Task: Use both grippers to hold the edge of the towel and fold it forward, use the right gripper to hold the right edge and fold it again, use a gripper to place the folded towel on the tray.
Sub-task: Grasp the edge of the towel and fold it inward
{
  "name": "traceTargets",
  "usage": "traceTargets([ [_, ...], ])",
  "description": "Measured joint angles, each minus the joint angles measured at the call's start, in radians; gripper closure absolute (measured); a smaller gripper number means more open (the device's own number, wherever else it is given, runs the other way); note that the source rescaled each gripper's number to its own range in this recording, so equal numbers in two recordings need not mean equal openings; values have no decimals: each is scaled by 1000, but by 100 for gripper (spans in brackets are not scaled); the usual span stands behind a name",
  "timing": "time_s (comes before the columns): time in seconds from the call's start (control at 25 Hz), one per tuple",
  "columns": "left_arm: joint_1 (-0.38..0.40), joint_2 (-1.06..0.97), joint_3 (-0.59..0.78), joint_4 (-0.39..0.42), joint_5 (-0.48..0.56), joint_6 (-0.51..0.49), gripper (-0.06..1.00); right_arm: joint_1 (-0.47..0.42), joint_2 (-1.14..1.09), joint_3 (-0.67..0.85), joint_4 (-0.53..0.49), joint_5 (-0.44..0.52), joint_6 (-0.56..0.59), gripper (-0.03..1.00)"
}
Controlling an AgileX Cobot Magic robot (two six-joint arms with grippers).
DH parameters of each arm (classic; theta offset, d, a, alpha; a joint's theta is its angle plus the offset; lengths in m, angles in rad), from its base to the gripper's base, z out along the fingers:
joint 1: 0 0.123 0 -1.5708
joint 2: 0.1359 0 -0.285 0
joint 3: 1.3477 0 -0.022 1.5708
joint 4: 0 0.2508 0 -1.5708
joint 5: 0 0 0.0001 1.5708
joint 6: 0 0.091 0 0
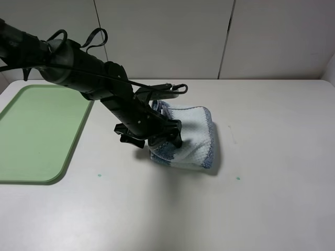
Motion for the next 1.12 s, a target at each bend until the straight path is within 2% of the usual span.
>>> traceTargets([
  [0.6,-20,34,-21,-1,-12,9,-3,0,0,0,0,0,0,-3],
  [0.72,-20,36,-21,-1,-15,9,5,0,0,0,0,0,0,-3],
  [1.12,-26,46,-21,-11,-18,9,43,0,0,0,0,0,0,-3],
])
